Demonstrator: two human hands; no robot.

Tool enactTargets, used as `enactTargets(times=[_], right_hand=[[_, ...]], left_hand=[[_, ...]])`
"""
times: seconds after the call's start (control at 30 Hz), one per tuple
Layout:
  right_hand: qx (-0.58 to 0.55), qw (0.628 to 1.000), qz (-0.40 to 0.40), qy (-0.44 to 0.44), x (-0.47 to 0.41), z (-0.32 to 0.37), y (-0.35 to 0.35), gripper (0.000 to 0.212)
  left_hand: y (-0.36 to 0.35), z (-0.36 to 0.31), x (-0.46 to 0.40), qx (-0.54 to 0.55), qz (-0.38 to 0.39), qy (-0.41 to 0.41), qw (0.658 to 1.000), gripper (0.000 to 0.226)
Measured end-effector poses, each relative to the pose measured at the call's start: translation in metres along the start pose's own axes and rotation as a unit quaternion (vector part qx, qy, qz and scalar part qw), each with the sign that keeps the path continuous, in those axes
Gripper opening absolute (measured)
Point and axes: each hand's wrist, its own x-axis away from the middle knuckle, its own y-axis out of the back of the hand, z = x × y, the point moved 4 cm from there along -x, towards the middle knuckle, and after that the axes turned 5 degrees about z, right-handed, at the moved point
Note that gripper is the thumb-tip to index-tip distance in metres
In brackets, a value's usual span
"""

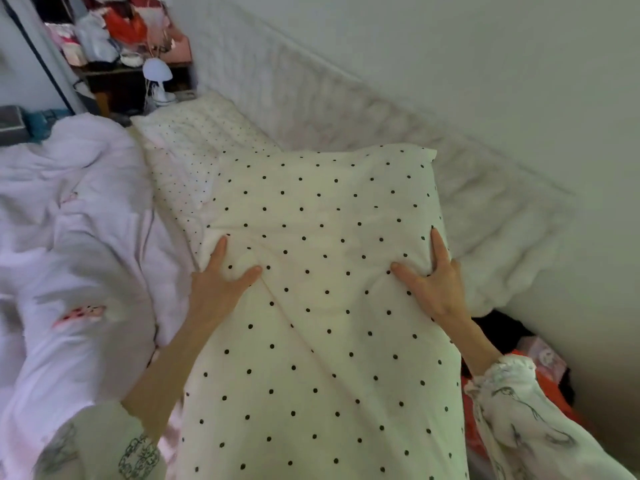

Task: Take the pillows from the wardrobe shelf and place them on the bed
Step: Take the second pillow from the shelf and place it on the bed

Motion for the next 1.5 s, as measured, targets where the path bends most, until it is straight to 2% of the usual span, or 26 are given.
enactTargets(times=[0.23, 0.4, 0.57, 0.9, 1.0, 1.07, 1.13, 1.2, 1.27, 1.33, 1.4, 1.5], right_hand=[[0.011, 0.996, 0.083, 0.040, -0.134, 0.028, -0.052, 0.099], [0.034, 0.987, 0.146, 0.063, -0.204, 0.047, -0.083, 0.098], [0.064, 0.976, 0.190, 0.086, -0.271, 0.057, -0.108, 0.099], [0.091, 0.948, 0.286, 0.105, -0.418, 0.050, -0.196, 0.098], [0.045, 0.944, 0.312, 0.095, -0.455, 0.044, -0.232, 0.102], [0.030, 0.950, 0.299, 0.085, -0.472, 0.029, -0.258, 0.100], [0.104, 0.949, 0.275, 0.113, -0.476, 0.006, -0.283, 0.088], [0.195, 0.926, 0.297, 0.128, -0.464, -0.030, -0.305, 0.077], [0.287, 0.895, 0.314, 0.135, -0.441, -0.071, -0.314, 0.072], [0.338, 0.881, 0.276, 0.182, -0.425, -0.095, -0.309, 0.069], [0.330, 0.884, 0.262, 0.201, -0.425, -0.104, -0.303, 0.070], [0.284, 0.898, 0.299, 0.154, -0.437, -0.113, -0.298, 0.081]], left_hand=[[-0.014, -0.005, -0.093, 0.012, -0.044, 0.073, 0.996, 0.086], [-0.025, -0.002, -0.129, 0.026, -0.090, 0.112, 0.989, 0.085], [-0.044, -0.003, -0.162, 0.046, -0.105, 0.163, 0.980, 0.086], [-0.099, 0.021, -0.263, 0.069, -0.166, 0.214, 0.960, 0.090], [-0.115, 0.035, -0.296, 0.051, -0.172, 0.223, 0.958, 0.090], [-0.131, 0.052, -0.316, 0.030, -0.140, 0.223, 0.964, 0.091], [-0.153, 0.073, -0.330, -0.007, -0.071, 0.234, 0.970, 0.093], [-0.176, 0.094, -0.333, -0.053, 0.000, 0.254, 0.966, 0.094], [-0.195, 0.111, -0.328, -0.085, 0.028, 0.249, 0.964, 0.095], [-0.207, 0.120, -0.320, -0.076, 0.002, 0.218, 0.973, 0.095], [-0.211, 0.125, -0.313, -0.047, -0.038, 0.205, 0.977, 0.094], [-0.216, 0.131, -0.306, 0.013, -0.071, 0.215, 0.974, 0.096]])
